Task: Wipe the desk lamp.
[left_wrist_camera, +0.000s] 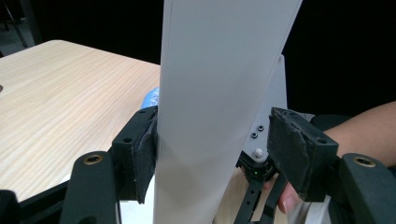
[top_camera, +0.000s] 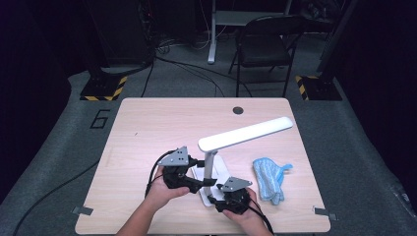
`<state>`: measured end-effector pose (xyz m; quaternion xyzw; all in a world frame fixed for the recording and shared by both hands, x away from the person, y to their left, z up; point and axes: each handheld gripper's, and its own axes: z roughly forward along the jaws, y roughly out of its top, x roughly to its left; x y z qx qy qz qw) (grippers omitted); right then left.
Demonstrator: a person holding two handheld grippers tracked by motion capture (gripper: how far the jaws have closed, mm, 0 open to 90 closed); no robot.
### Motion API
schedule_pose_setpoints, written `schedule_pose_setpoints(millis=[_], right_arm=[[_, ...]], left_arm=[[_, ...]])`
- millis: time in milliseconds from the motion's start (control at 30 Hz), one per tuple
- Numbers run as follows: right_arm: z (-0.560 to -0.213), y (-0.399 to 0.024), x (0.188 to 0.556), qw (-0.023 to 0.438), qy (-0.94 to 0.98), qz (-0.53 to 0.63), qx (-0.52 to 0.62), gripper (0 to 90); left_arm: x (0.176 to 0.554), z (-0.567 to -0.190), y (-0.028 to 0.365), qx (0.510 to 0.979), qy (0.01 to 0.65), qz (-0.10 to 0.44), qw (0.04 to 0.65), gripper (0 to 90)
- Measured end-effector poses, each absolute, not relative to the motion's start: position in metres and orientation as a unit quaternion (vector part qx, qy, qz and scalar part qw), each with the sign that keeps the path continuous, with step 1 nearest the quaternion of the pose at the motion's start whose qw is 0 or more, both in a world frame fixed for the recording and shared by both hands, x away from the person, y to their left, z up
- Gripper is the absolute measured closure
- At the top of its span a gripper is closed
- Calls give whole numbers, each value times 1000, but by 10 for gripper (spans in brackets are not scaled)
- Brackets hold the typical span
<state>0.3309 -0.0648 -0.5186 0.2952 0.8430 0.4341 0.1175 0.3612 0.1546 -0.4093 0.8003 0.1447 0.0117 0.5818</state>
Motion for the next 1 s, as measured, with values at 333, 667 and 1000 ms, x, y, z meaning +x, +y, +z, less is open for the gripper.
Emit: schedule_pose_setpoints(millis=[333, 667, 1000], right_arm=[[-518, -70, 331, 115, 846, 432, 290, 409], [-518, -76, 330, 110, 848, 431, 289, 407], [-517, -84, 333, 113, 846, 429, 295, 403]], left_arm=[[360, -410, 154, 802, 135, 8, 582, 352], [358, -409, 154, 805, 125, 1, 580, 354], [359, -409, 156, 807, 125, 4, 577, 392]])
